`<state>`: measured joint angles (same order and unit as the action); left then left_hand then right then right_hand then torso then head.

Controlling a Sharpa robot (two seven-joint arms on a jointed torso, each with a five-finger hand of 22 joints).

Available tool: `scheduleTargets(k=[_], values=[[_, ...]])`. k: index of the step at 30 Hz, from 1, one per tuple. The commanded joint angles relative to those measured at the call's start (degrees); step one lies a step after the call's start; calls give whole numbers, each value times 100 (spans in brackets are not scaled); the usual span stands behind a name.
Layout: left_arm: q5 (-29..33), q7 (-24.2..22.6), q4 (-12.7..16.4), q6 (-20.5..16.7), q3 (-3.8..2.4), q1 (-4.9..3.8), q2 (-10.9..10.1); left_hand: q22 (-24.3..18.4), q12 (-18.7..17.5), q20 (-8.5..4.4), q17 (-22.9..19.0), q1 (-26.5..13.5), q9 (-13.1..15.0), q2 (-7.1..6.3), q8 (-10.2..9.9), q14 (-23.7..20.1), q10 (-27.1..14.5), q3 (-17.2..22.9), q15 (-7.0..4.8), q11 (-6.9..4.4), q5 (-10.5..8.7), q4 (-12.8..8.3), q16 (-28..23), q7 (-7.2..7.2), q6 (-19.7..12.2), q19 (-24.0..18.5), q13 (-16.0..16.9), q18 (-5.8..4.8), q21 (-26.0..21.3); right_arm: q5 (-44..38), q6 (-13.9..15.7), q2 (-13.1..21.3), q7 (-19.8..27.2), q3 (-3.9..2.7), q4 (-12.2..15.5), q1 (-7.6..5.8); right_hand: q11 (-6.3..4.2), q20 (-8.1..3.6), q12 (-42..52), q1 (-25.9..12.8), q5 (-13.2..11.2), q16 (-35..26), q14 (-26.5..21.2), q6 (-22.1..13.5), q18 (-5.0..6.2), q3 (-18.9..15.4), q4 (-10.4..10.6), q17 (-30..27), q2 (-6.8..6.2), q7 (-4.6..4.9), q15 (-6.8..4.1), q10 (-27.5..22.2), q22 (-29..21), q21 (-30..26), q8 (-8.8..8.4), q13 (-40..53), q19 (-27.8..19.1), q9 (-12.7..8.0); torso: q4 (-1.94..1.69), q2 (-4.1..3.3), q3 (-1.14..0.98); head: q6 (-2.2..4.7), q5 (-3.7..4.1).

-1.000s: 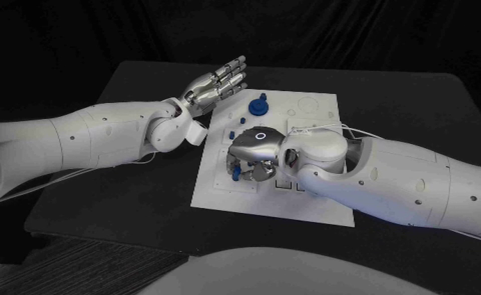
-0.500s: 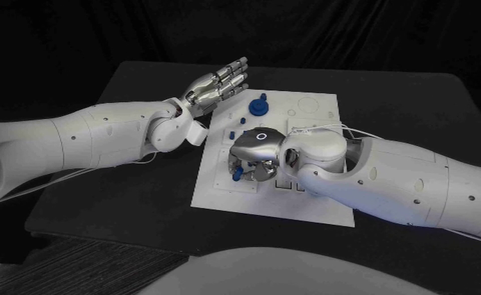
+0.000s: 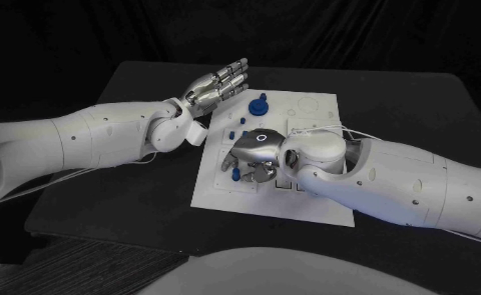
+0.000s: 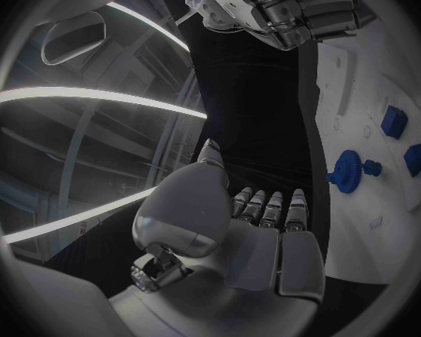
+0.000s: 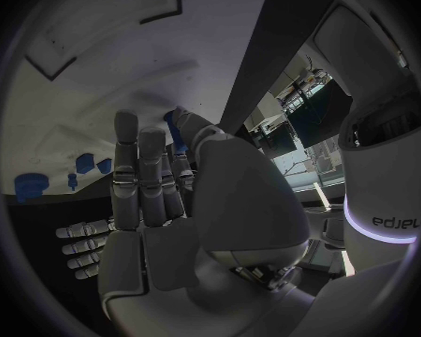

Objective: Assemble the parts on the task board

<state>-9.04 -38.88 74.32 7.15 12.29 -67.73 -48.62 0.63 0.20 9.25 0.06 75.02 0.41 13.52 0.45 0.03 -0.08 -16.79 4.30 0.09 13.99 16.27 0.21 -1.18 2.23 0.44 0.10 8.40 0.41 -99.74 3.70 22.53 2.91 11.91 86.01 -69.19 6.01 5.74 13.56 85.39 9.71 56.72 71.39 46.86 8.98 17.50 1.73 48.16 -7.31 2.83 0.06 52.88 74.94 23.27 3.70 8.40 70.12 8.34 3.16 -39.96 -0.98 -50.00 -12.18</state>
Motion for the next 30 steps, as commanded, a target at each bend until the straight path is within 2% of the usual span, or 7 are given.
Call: scheduleTargets(k=[1,6,12,19,24,26,30], values=[[31,-696,-2,78,-6,8,18,-1,-20,45,-6,63,9,15,5,-3,8,35,45,-51,25,8,-21,58,-6,-11,-10,60,-12,-39,22,1,-84,-3,3,16,-2,12,88,-31,-53,29,-47,-106,97,-71,3,4,35,-36,-5,-87,178,-19,-4,53,-48,-27,-2,2,1,0,-1],[31,-688,-8,84,-6,9,23,-1,-20,46,-6,69,8,15,5,-3,8,38,45,-53,32,7,-21,70,-6,-11,-10,60,-12,-39,164,7,-35,-3,7,16,-4,21,214,-88,-160,59,-51,-196,97,-158,44,9,56,-86,1,-264,175,-18,12,138,-44,-57,8,4,4,0,-16],[31,-682,-8,89,-6,11,20,-1,-20,48,-6,80,8,16,5,-3,8,43,48,-58,43,4,-21,88,-5,-11,-10,60,-12,-39,391,43,17,-3,23,15,-37,9,663,-48,-135,119,-42,-55,99,-193,22,32,131,11,-16,-172,183,-4,88,379,-20,-44,4,0,4,0,-17],[31,-685,2,71,-6,13,-3,-1,-20,49,-6,88,10,17,6,-3,8,47,50,-57,52,2,-21,95,2,-11,-10,60,-11,-39,1212,317,16,-3,213,-13,-35,16,991,-198,-196,241,50,-14,90,-379,123,113,26,19,-7,-433,188,61,93,579,59,-59,-1,-4,0,0,-23],[31,-681,2,45,-6,14,-43,-2,-20,48,-6,95,13,14,9,-3,8,49,45,-48,56,1,-21,81,14,-11,-10,61,-12,-12,1867,759,0,-4,531,-191,-32,26,1229,-347,-347,331,133,-70,70,-582,306,170,-42,27,-5,-698,200,147,58,710,158,-93,3,-4,-4,0,9],[31,-680,-5,37,-6,15,-57,-2,-20,47,-6,98,13,13,10,-3,8,50,43,-46,57,1,-21,74,18,-11,-10,61,-12,69,2092,981,13,-4,709,-304,-21,33,1313,-425,-470,379,174,-150,58,-710,487,199,-62,14,-1,-971,213,207,34,742,220,-129,6,-3,-3,0,34],[31,-685,6,25,-5,23,-88,-1,-20,46,-6,100,15,15,12,-3,8,51,40,-47,59,3,-21,71,25,-11,-10,62,-11,447,2577,1601,136,-4,1208,-600,-27,27,1491,-396,-345,494,279,-75,33,-717,578,304,20,118,-6,-943,255,381,79,784,331,-134,25,7,-9,0,74]])
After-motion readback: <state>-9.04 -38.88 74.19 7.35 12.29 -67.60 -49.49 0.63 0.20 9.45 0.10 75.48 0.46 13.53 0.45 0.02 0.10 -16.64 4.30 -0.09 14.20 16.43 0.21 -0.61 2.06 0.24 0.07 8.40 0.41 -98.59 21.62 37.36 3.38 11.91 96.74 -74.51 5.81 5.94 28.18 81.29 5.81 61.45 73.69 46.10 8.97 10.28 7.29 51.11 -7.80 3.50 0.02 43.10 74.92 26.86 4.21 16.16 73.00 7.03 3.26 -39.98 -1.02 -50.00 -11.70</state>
